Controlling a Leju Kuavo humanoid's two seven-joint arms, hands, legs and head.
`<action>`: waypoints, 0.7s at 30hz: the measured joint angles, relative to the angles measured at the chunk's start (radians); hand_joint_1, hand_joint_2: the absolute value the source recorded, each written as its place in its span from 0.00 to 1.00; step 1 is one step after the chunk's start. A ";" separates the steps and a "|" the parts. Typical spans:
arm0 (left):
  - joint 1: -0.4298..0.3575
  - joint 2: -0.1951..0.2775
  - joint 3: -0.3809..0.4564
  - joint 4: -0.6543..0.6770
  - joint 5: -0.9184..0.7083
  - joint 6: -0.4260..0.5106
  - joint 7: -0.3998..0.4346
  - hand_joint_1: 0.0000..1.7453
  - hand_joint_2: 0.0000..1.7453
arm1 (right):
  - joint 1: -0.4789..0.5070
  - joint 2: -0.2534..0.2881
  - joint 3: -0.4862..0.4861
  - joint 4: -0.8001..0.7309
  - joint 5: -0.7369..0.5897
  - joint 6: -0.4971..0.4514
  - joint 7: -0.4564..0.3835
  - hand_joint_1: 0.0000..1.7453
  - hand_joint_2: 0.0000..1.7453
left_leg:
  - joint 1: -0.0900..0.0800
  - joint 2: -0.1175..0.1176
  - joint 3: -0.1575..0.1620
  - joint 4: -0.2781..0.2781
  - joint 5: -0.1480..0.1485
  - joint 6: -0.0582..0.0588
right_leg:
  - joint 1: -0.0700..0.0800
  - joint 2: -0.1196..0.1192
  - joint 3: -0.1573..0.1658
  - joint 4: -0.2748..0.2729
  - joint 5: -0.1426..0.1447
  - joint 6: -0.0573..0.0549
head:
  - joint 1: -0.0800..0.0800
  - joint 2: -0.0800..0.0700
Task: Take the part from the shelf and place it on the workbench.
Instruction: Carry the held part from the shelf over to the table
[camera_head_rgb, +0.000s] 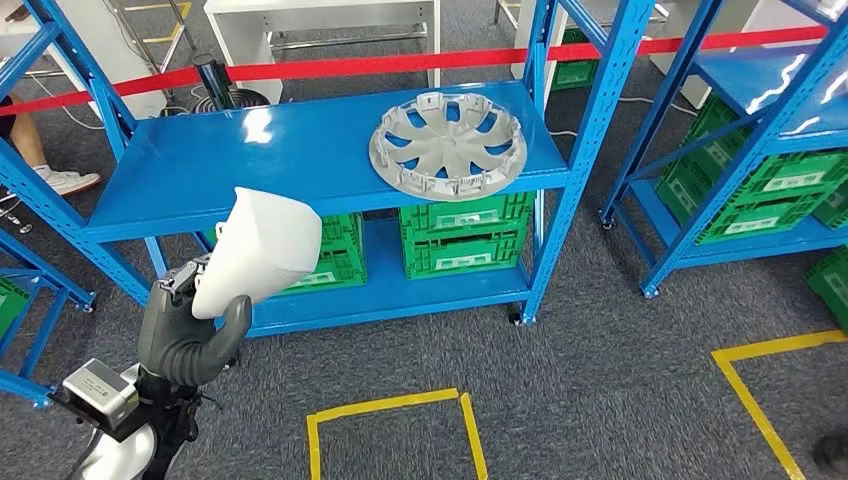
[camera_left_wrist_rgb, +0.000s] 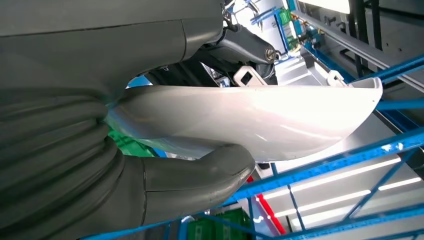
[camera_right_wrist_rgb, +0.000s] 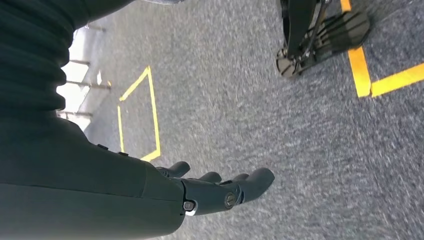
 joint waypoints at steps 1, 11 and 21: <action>-0.001 0.000 0.002 0.003 0.002 -0.004 0.001 1.00 1.00 | -0.001 0.001 0.000 0.000 0.000 -0.001 0.000 0.00 1.00 | 0.003 -0.001 -0.013 0.040 -0.045 -0.006 | -0.001 -0.001 -0.011 -0.001 0.011 -0.004 | -0.001 0.000; -0.017 -0.001 0.006 0.038 0.004 -0.012 0.004 1.00 1.00 | -0.002 0.008 0.000 0.000 -0.001 -0.002 -0.009 0.00 1.00 | 0.001 -0.008 0.200 -0.060 -0.113 0.007 | 0.000 -0.001 -0.118 0.005 0.118 0.022 | -0.002 0.000; -0.032 -0.002 0.012 0.059 0.020 -0.028 0.018 1.00 1.00 | 0.002 0.010 0.000 0.000 -0.008 0.002 -0.015 0.00 1.00 | -0.002 0.004 0.071 -0.056 -0.004 0.055 | -0.002 0.002 -0.161 0.280 -0.054 0.057 | -0.001 0.000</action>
